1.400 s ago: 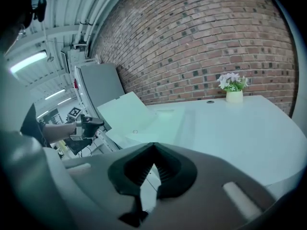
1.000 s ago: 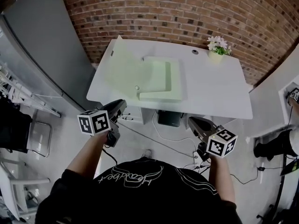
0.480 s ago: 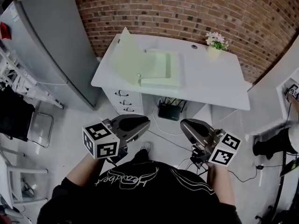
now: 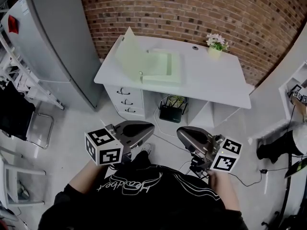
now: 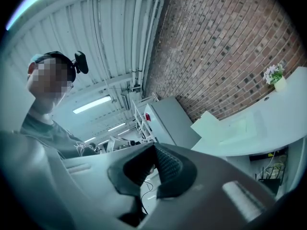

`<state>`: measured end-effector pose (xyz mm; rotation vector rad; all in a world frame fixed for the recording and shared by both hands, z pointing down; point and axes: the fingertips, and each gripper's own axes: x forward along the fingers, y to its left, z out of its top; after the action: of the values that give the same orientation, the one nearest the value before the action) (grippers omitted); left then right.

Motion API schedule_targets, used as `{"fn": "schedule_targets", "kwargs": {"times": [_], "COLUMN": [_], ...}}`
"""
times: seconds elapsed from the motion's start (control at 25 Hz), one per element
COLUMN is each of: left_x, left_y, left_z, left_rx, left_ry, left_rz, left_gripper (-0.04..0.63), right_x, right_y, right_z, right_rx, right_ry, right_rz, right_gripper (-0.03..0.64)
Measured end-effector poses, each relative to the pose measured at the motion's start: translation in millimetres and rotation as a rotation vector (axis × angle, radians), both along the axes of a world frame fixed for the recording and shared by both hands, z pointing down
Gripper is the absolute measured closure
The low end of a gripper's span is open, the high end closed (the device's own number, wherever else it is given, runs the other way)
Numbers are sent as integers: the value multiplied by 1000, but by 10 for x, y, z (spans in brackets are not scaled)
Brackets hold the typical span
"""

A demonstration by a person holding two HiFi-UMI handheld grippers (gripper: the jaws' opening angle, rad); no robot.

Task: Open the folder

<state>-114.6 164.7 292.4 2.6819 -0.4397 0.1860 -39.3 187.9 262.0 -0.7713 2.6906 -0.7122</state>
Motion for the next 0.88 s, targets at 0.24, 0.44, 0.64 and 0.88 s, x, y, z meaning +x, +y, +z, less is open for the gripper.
{"fn": "schedule_targets", "kwargs": {"times": [0.24,0.44,0.64,0.88], "left_x": [154,207,227,158], "left_y": [153,191,187,161], "left_z": [-58,-108,-123,-86], "left_rx": [26,32,28,-1], "left_ry": [-1,-9,-13,-2], "left_rz": [23,27,18,3], "left_gripper": [592,592,592,592], "right_x": [22,72,134,110], "right_y": [148,216,218,203], "right_z": [4,-32,-29,-1], "right_rx": [17,24,26,31], "right_ry": [32,28,10,16], "right_rz": [-4,3,11,13], "right_gripper": [614,614,614,614]}}
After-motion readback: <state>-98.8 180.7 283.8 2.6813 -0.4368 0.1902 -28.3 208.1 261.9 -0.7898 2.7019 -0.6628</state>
